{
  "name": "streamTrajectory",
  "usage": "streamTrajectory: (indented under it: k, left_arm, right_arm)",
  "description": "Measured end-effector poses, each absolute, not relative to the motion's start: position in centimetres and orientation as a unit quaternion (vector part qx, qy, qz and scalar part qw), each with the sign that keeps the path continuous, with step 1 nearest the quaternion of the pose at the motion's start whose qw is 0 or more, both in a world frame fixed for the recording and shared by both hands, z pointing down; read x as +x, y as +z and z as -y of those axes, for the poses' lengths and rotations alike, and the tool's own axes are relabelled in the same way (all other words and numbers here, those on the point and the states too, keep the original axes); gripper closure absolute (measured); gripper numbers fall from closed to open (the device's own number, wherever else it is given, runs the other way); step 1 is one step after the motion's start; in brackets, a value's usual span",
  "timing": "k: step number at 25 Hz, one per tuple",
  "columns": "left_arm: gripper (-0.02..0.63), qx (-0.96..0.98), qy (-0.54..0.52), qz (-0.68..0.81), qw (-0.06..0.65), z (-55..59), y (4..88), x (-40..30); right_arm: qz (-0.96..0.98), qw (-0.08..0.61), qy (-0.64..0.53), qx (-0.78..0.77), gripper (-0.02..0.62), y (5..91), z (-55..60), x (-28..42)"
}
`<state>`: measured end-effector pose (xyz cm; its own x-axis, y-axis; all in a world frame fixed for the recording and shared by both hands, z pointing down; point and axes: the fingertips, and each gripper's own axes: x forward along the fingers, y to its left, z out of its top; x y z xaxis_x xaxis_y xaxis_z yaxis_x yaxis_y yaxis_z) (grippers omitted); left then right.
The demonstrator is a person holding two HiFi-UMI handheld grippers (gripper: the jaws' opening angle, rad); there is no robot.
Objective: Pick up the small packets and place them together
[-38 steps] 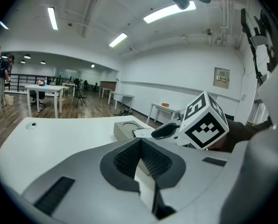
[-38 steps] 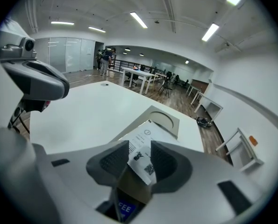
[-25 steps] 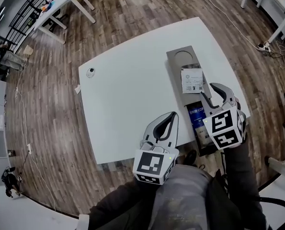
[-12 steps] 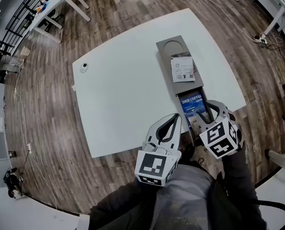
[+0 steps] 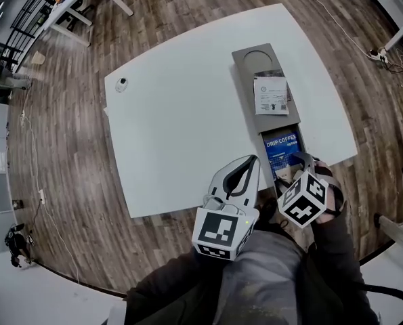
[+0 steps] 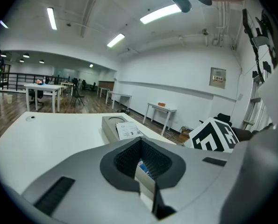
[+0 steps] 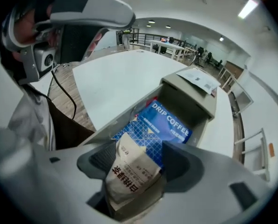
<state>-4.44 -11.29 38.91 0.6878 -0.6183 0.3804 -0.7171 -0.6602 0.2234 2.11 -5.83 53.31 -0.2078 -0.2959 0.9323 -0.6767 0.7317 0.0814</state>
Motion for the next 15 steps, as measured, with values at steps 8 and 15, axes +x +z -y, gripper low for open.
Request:
streamTrajectory:
  k: [8, 15]
  left_arm:
    - [0.603, 0.903, 0.137, 0.365, 0.18, 11.9, 39.0, -4.0]
    - [0.603, 0.911, 0.125, 0.362, 0.155, 11.1, 37.2, -3.2]
  right_arm:
    - [0.758, 0.521, 0.156, 0.36, 0.542, 52.4, 7.3, 3.5]
    - [0.778, 0.445, 0.123, 0.426, 0.551, 47.6, 9.1, 3.9]
